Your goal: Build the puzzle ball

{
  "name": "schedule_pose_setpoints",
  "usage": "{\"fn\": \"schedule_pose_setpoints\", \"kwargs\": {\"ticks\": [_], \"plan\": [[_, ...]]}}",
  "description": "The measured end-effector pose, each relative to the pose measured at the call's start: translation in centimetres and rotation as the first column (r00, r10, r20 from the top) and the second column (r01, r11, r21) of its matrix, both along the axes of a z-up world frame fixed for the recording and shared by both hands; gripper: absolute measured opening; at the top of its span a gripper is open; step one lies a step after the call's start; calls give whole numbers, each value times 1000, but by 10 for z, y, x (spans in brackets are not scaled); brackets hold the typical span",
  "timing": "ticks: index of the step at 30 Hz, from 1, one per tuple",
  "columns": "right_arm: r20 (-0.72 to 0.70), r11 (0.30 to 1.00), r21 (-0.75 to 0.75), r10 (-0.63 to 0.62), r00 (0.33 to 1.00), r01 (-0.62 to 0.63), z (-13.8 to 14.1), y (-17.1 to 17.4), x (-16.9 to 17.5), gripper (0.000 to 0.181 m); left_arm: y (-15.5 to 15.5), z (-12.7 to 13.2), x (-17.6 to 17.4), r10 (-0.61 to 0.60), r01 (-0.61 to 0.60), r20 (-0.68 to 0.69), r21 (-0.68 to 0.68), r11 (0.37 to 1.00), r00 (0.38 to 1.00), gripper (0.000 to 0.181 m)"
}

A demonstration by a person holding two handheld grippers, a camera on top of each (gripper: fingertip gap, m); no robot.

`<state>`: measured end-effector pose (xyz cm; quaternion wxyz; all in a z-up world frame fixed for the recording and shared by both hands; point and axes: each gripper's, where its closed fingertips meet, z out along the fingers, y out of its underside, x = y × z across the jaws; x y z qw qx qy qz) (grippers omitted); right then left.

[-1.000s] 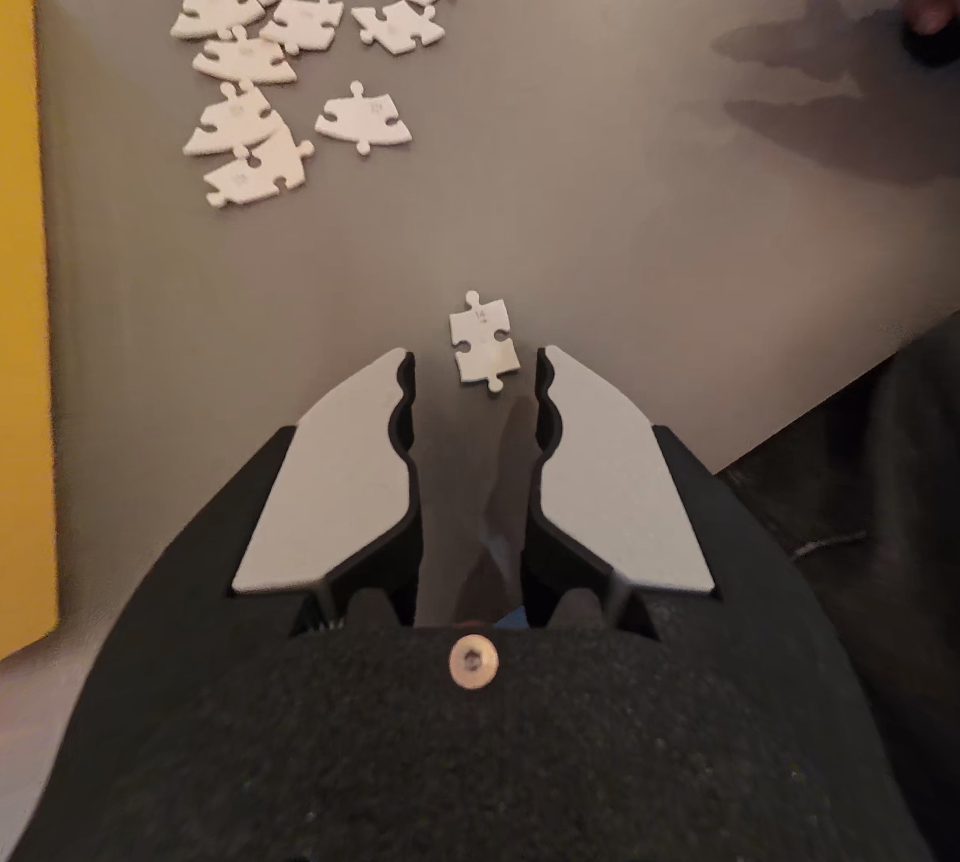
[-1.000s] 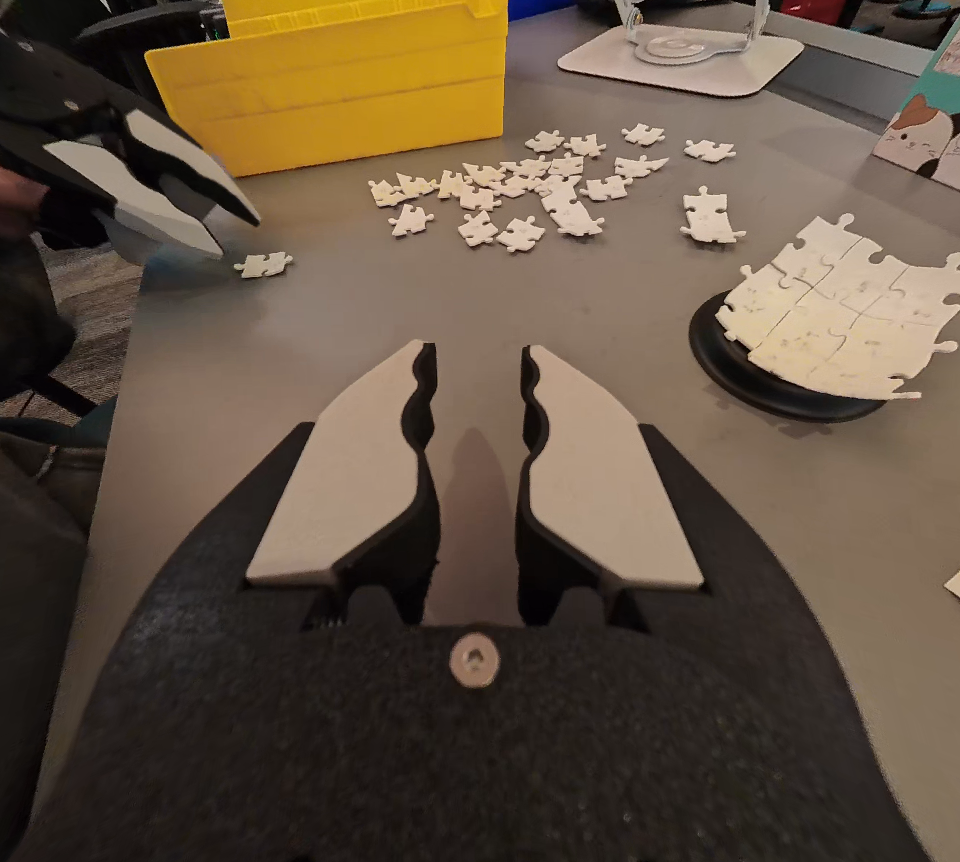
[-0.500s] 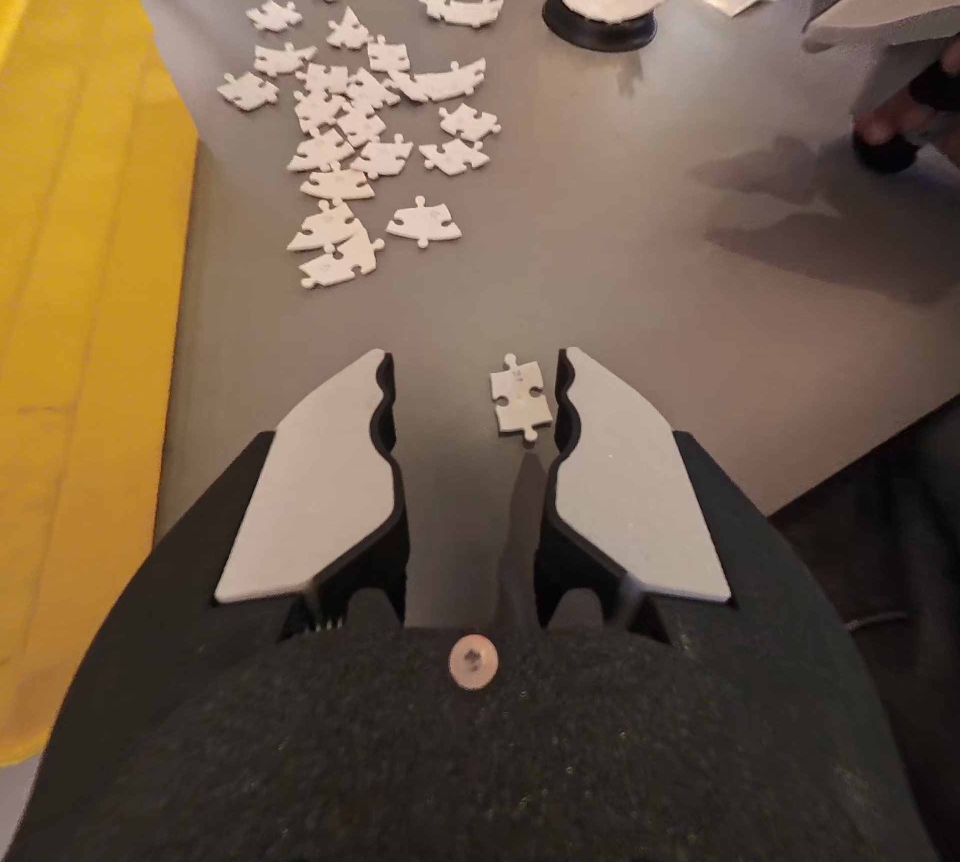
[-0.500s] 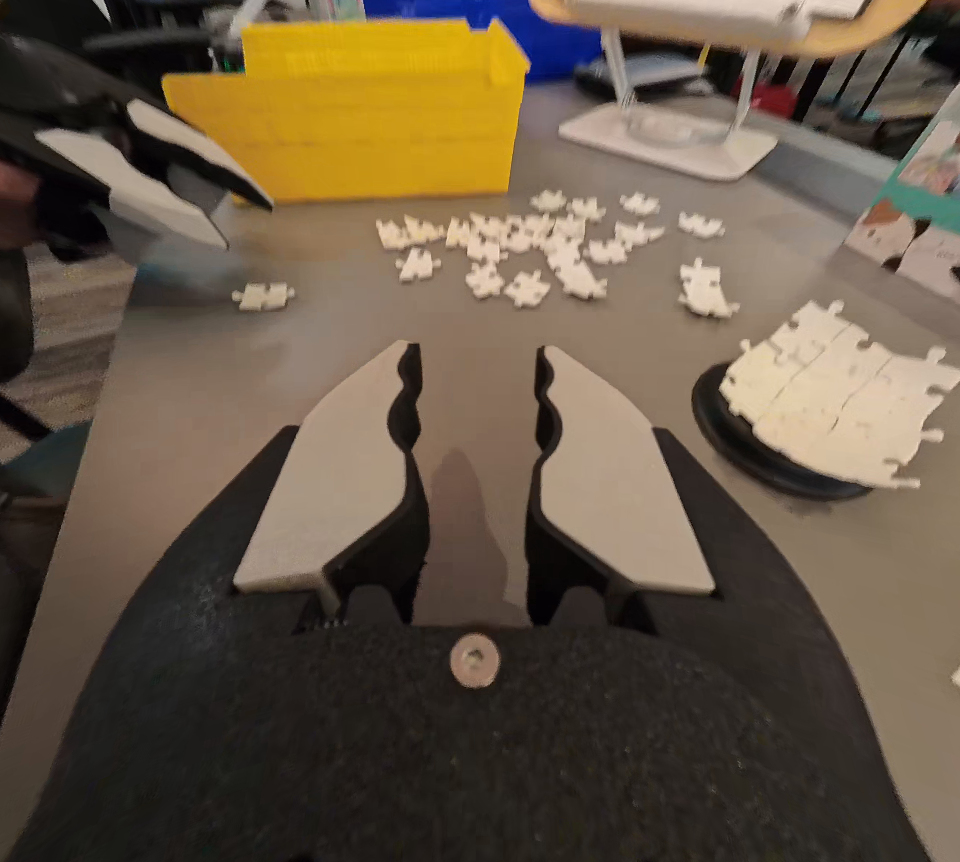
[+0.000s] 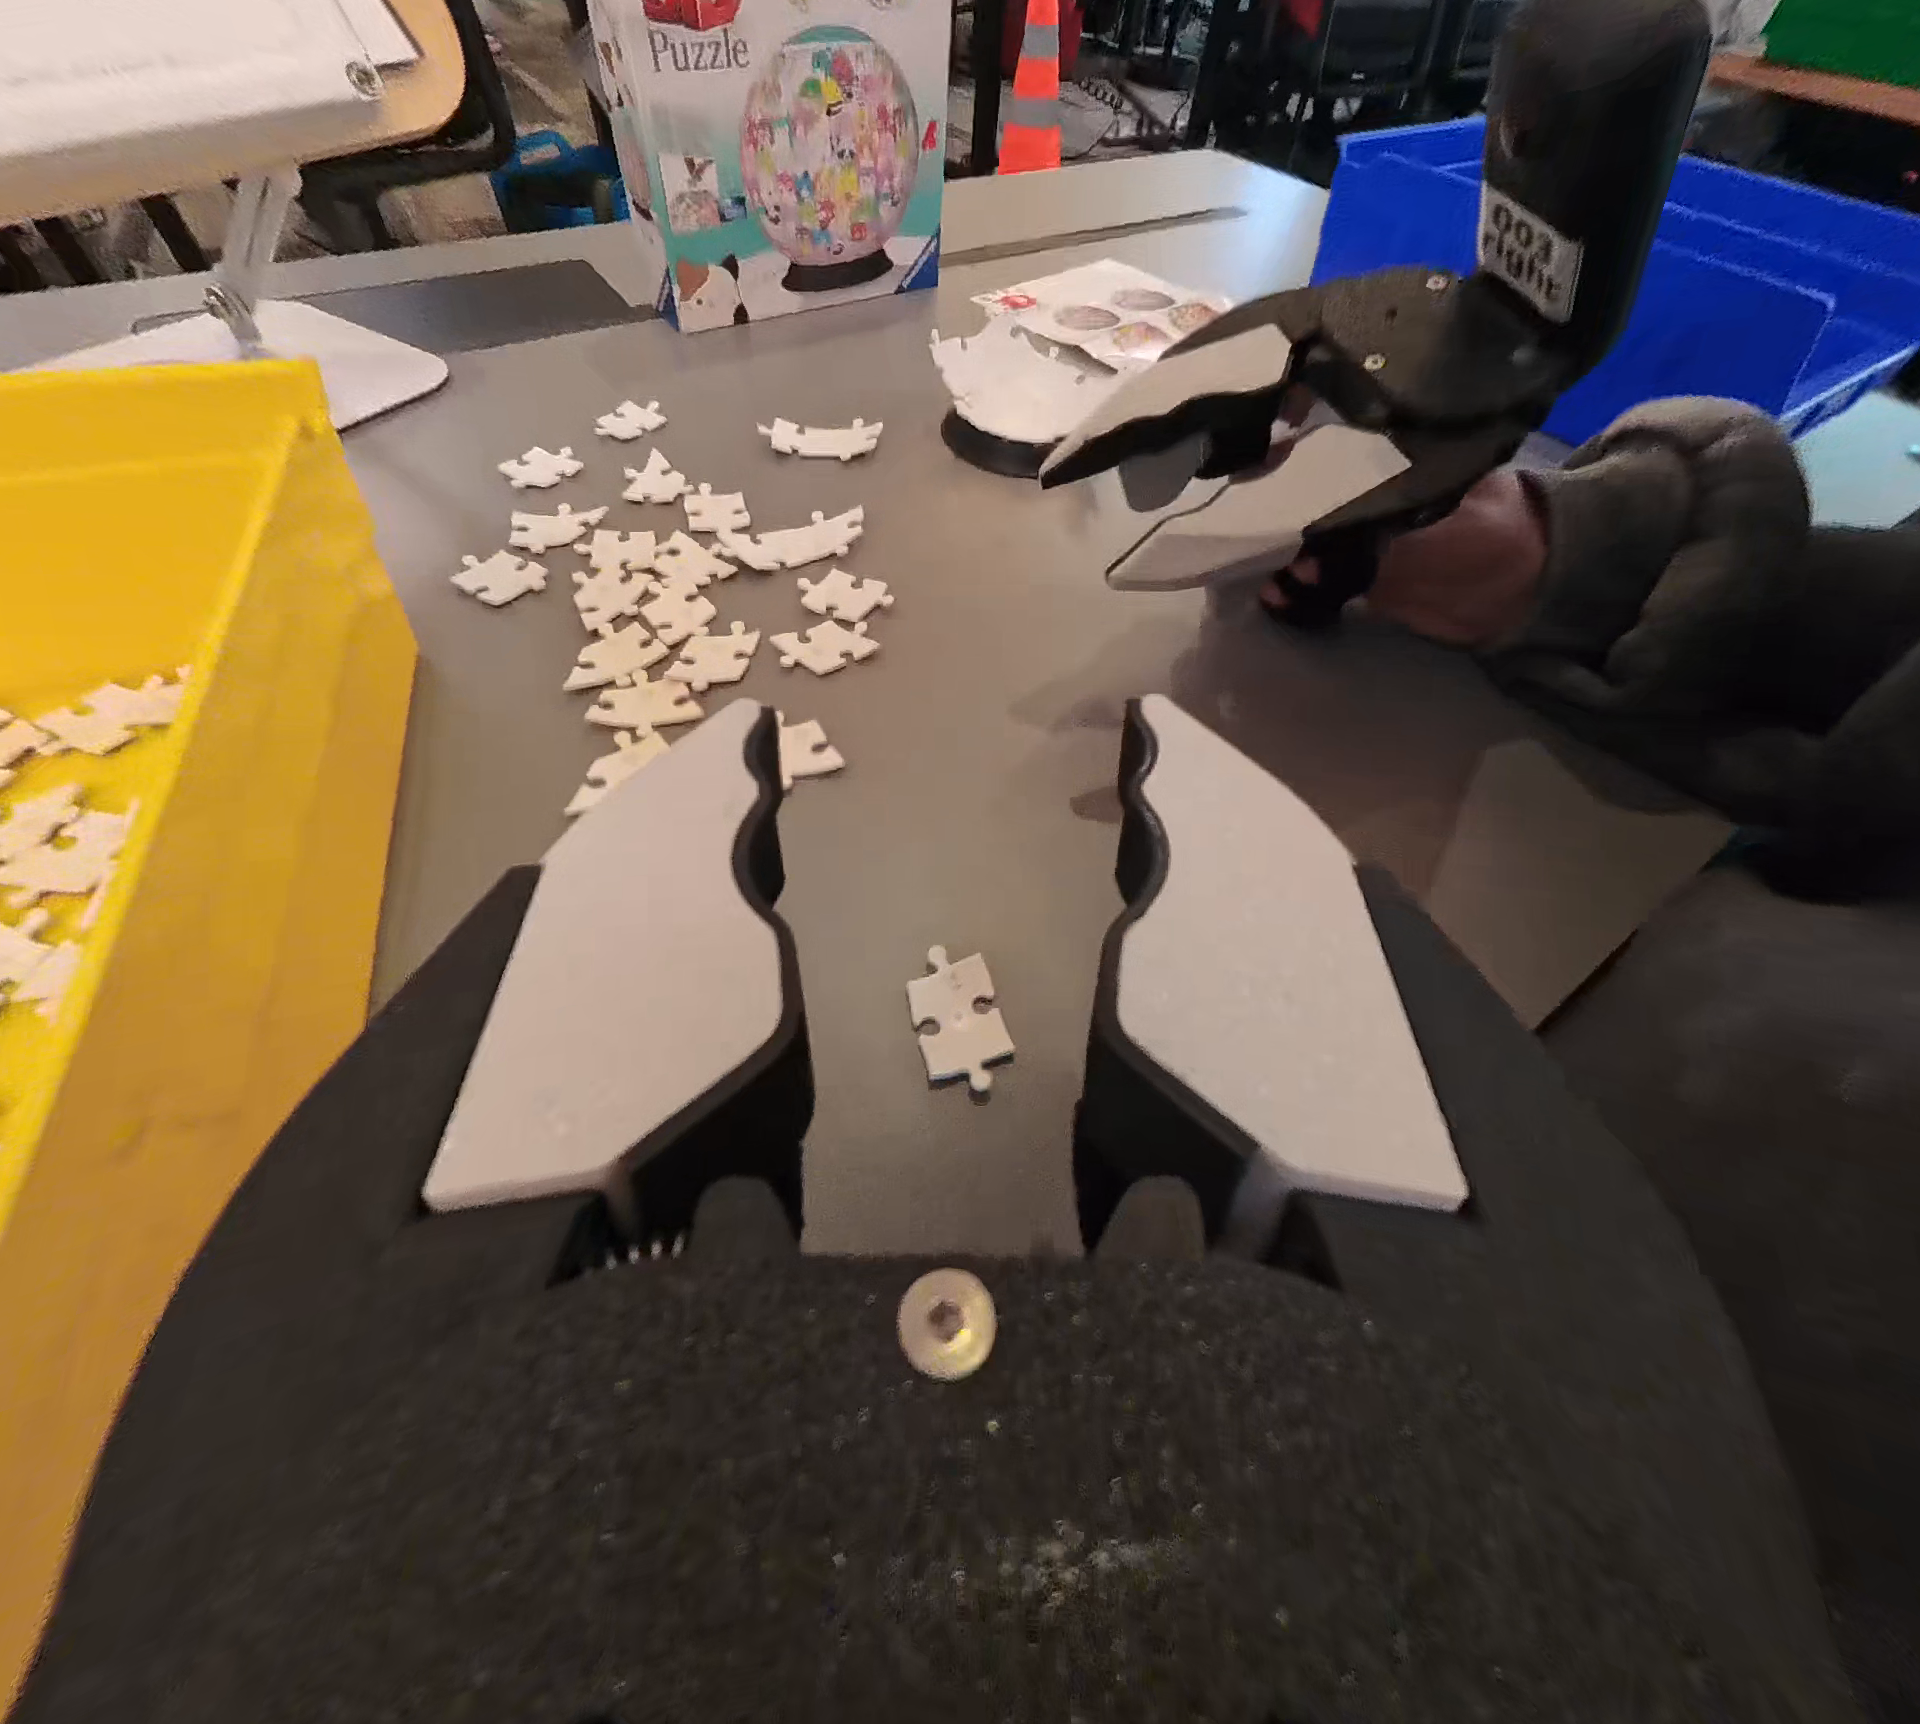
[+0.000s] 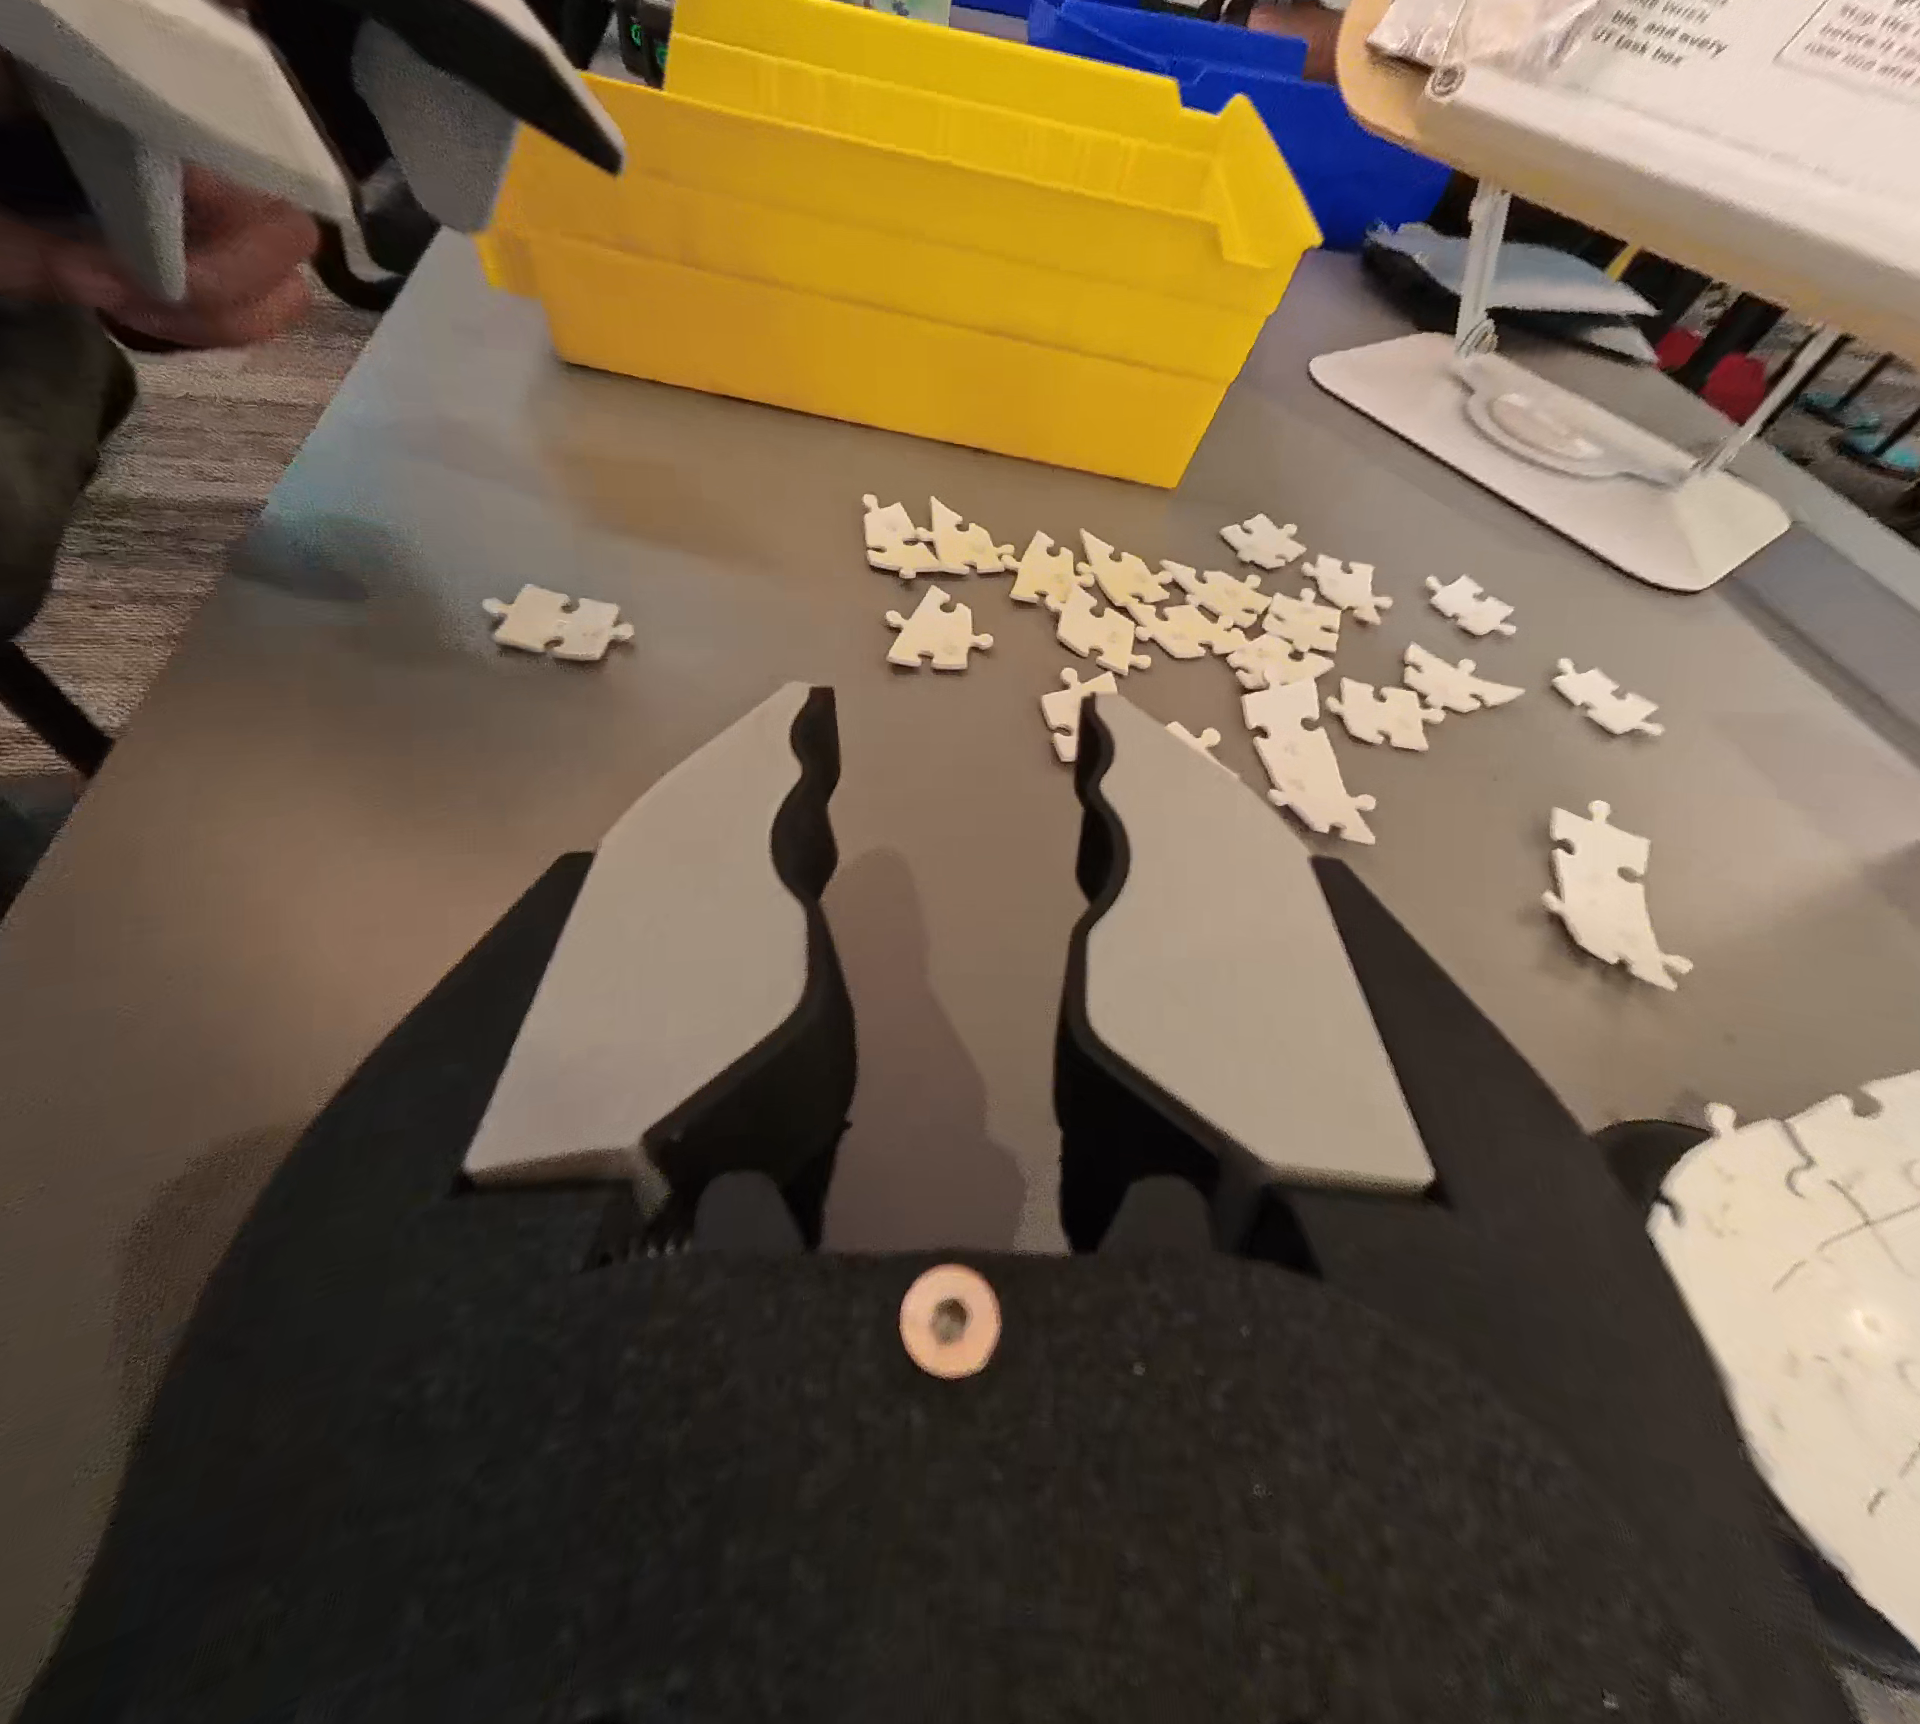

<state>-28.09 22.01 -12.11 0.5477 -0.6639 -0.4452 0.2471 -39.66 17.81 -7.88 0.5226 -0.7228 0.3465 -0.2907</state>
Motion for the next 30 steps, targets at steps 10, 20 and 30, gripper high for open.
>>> {"fn": "schedule_pose_setpoints", "kwargs": {"ticks": [10,20,30], "plan": [[68,996,-89,-10,998,16,-14,7,-3,51,9,34,-36,51,-48,110,-29,998,993,63],[29,984,-171,-50,998,54,-15,17,2,49,73,37,-199,341,-357,-285,-7,934,896,53],[60,966,-253,-40,997,53,-25,21,0,49,81,-27,-246,252,-406,-538,-187,895,804,54]]}}
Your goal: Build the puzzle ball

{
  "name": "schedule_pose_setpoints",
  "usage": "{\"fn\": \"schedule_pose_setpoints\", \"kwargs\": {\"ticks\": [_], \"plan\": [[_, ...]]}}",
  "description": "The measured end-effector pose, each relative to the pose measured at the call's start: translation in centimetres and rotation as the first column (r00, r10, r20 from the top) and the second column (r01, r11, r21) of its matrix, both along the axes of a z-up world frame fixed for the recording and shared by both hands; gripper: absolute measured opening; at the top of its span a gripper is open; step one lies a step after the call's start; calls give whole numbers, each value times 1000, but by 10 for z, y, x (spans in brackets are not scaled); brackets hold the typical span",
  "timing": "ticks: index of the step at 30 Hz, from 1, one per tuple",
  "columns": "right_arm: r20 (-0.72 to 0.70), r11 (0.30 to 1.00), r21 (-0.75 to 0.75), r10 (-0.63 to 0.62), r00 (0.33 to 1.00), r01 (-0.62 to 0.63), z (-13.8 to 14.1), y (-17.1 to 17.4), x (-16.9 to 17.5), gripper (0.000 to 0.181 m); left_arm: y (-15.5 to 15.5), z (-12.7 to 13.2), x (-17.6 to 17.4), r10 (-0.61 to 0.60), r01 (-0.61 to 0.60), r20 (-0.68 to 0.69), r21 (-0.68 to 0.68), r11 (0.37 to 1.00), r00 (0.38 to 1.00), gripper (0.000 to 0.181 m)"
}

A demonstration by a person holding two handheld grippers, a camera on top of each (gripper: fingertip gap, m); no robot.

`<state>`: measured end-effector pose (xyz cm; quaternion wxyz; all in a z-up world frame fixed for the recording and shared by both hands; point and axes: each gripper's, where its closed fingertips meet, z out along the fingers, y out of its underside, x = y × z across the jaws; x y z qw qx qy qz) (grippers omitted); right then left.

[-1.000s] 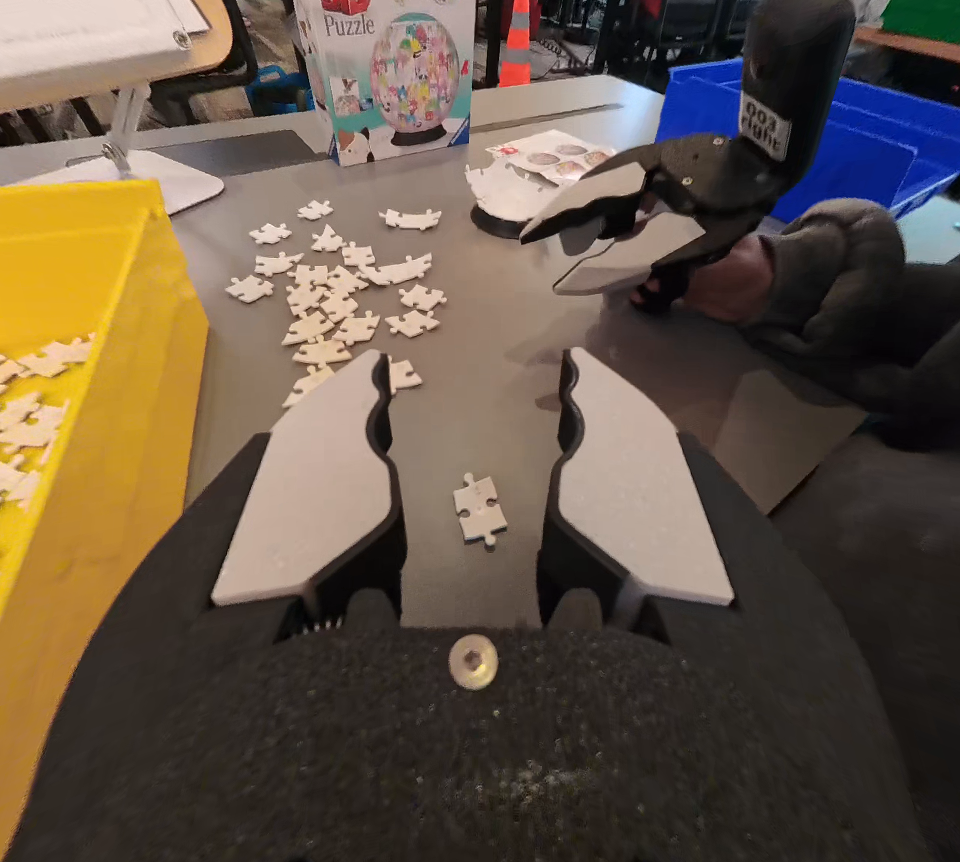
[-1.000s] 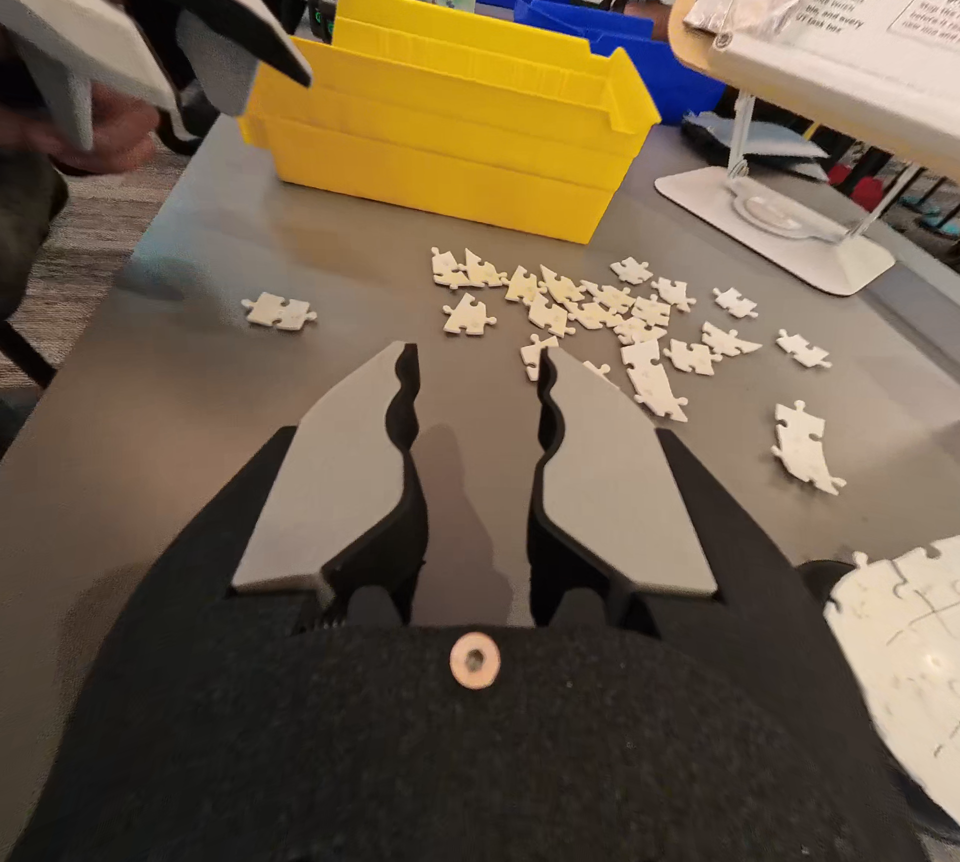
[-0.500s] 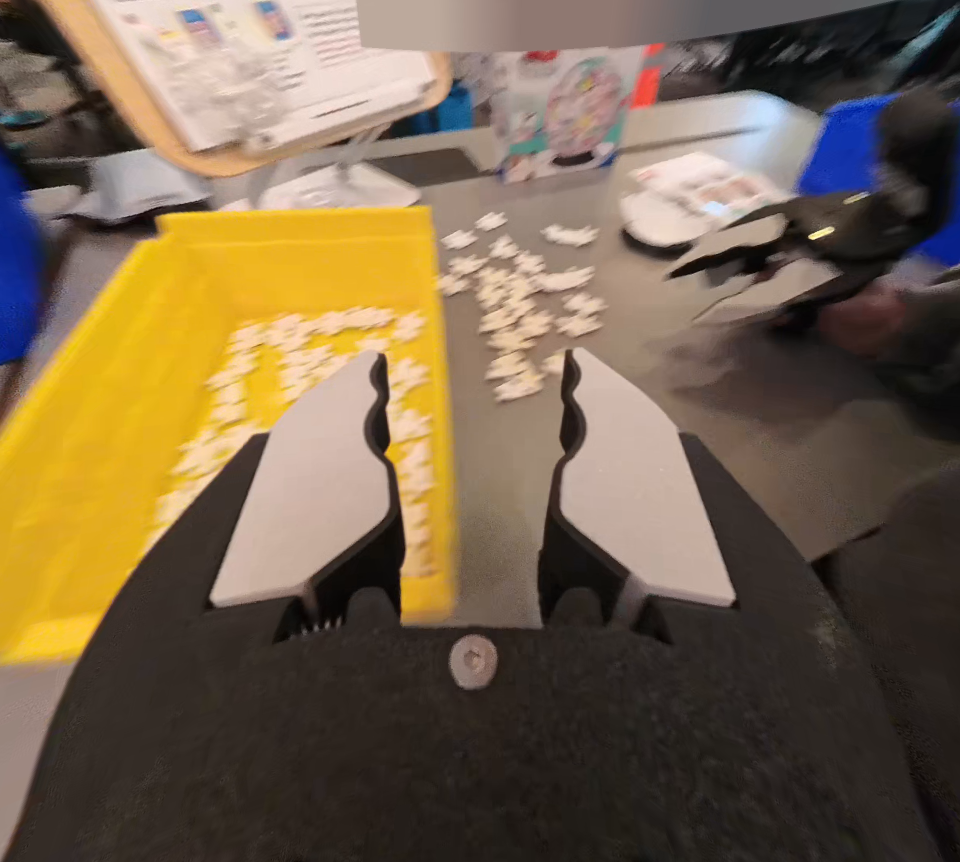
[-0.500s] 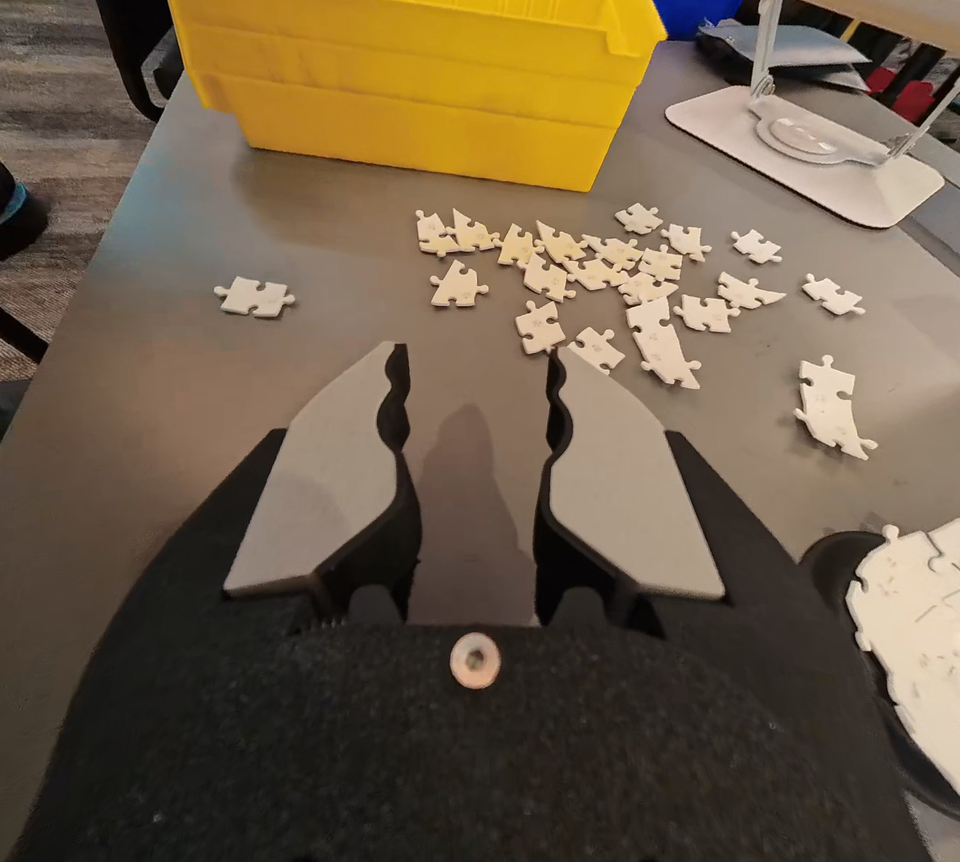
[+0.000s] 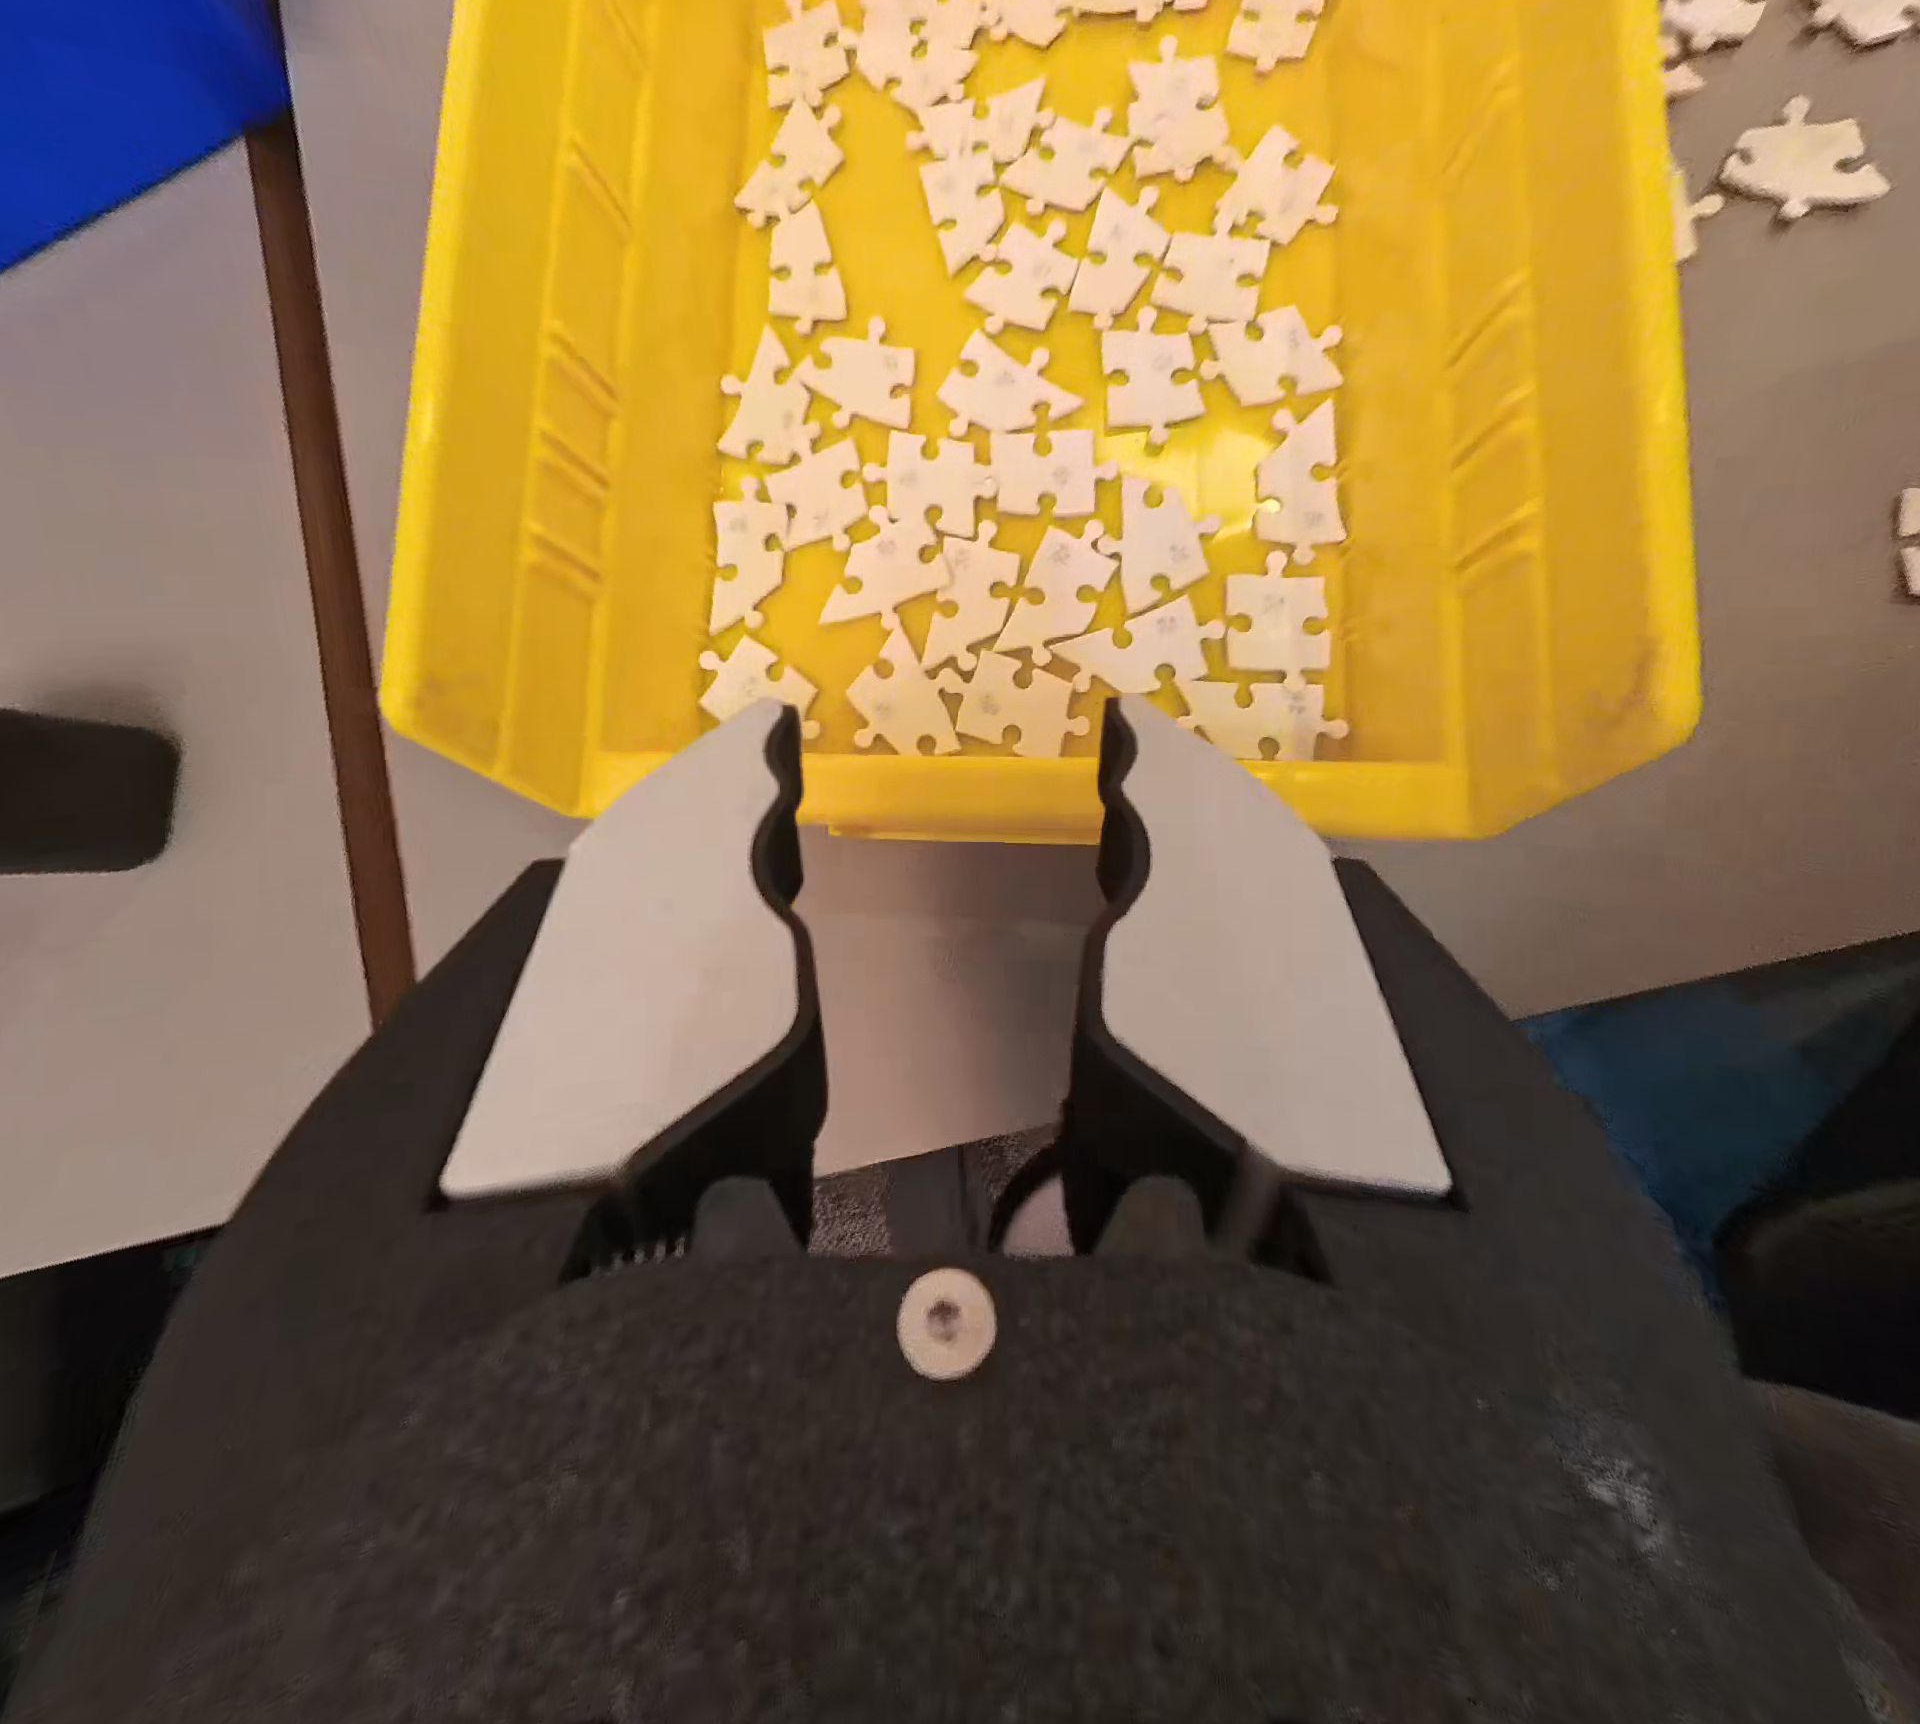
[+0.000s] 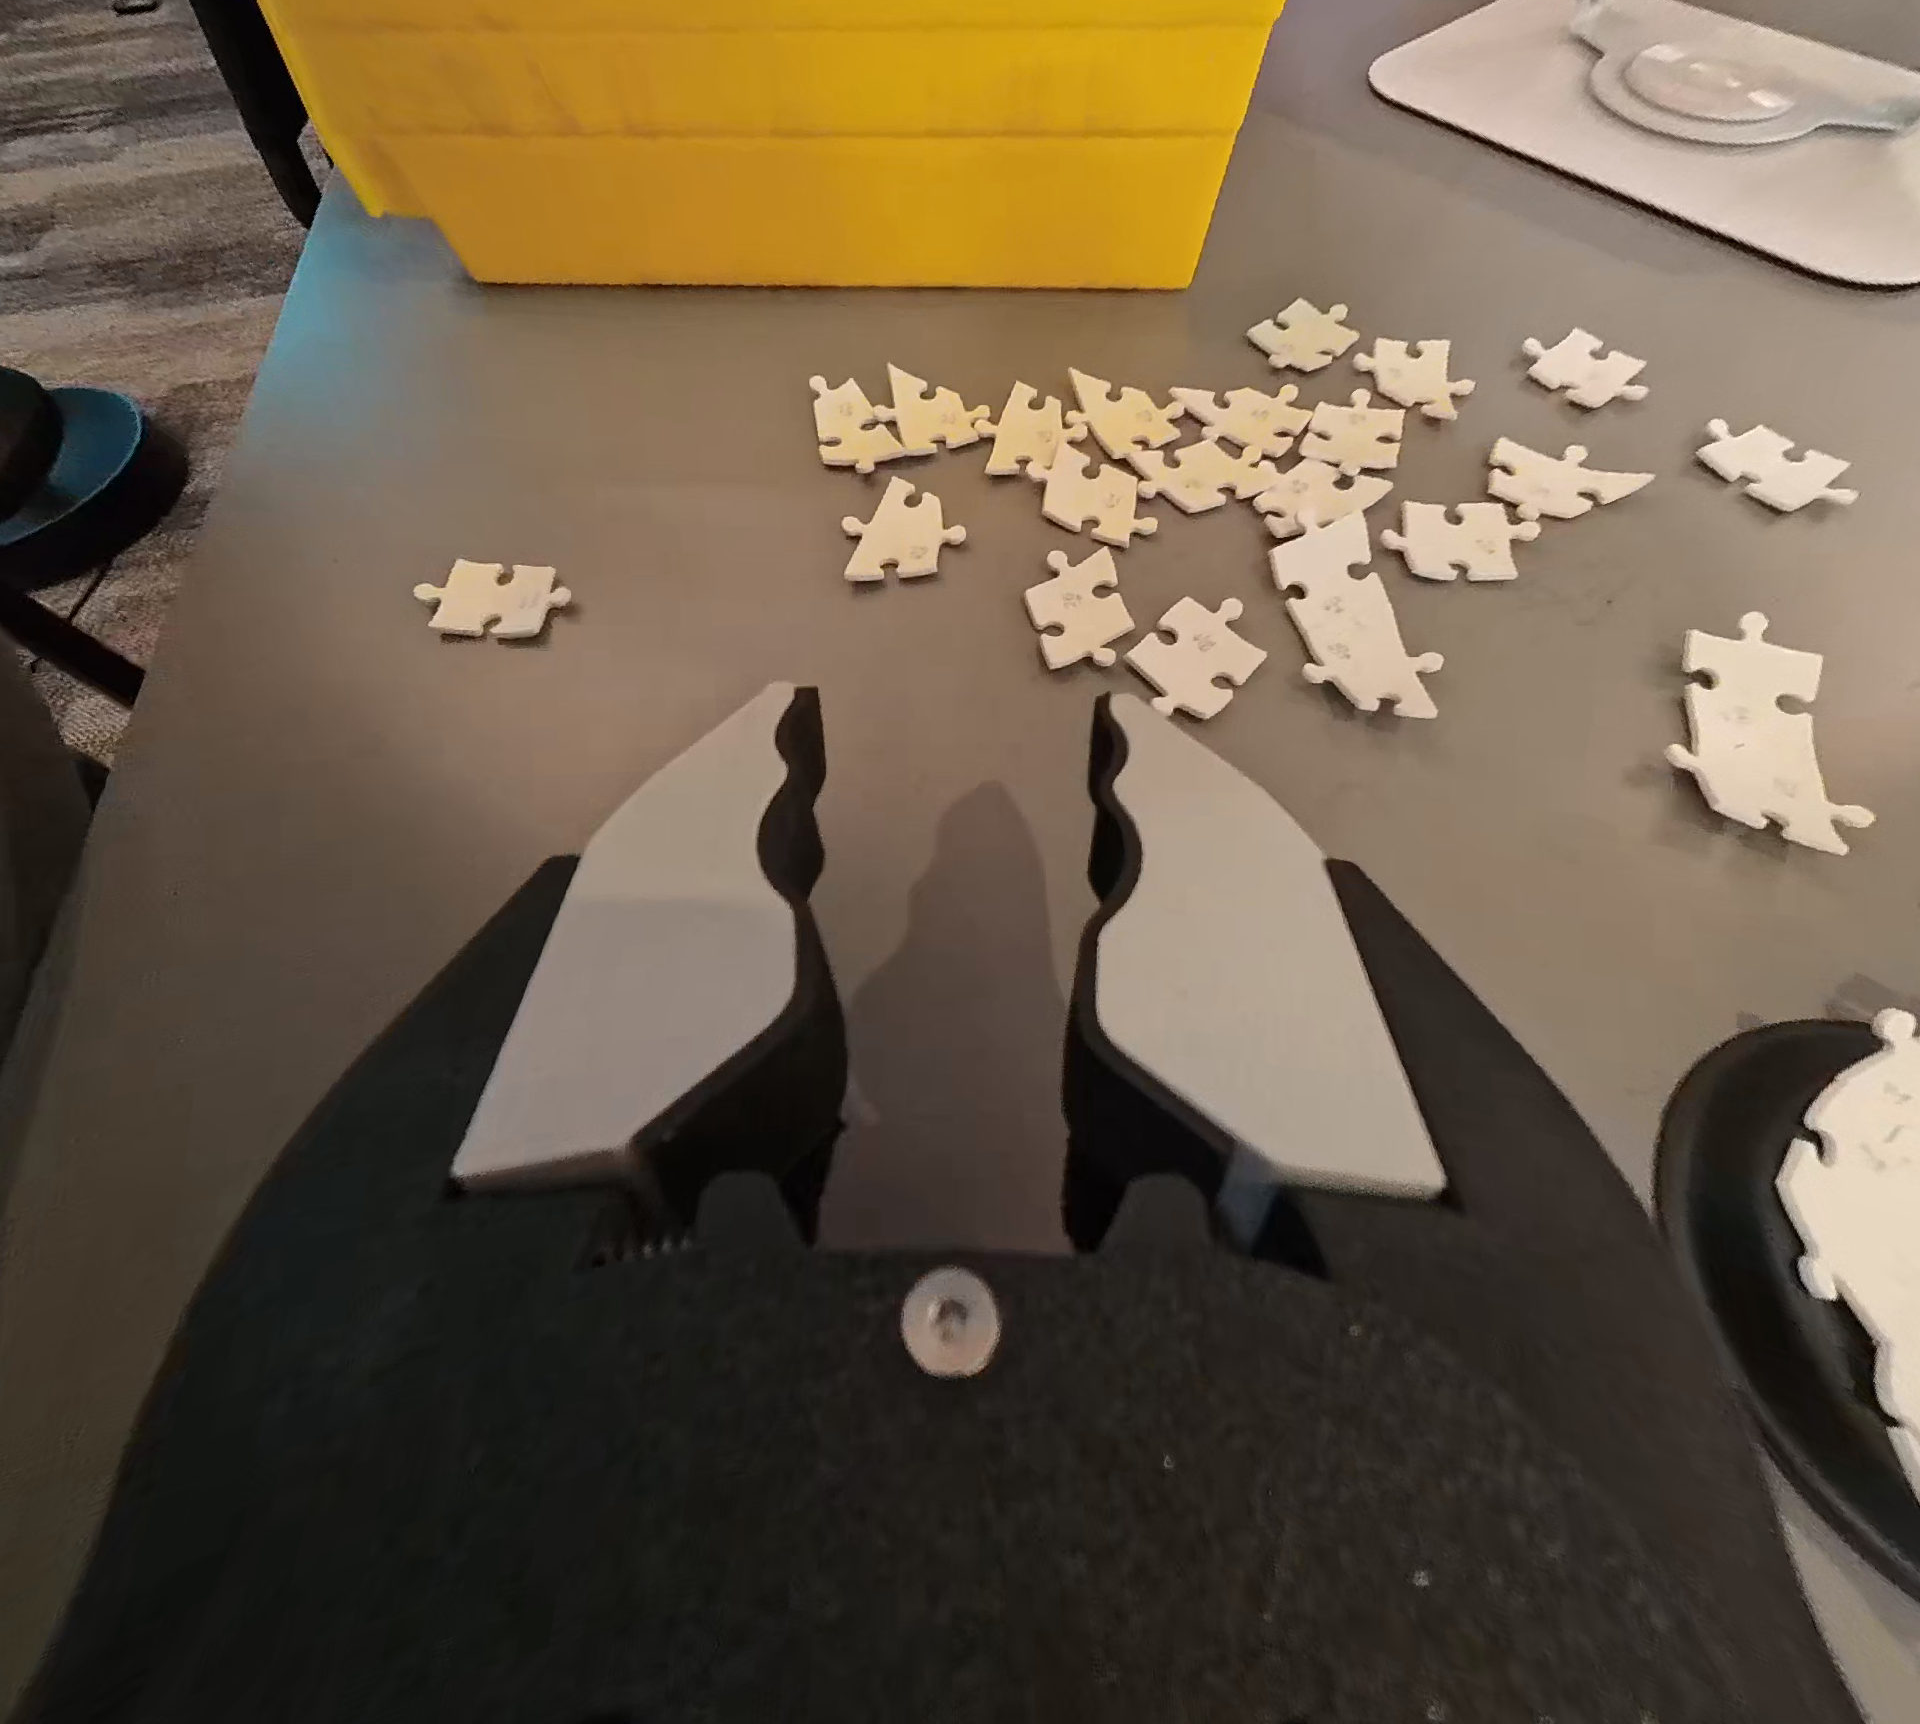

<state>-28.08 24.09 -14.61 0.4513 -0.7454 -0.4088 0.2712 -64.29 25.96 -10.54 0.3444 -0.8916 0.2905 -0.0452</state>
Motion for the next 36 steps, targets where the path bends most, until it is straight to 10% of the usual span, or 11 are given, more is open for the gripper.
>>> {"fn": "schedule_pose_setpoints", "kwargs": {"ticks": [36], "plan": [[-28,997,-58,-44,999,42,-1,8,5,52,34,-19,51,-175,180,62,-77,981,983,59]]}}
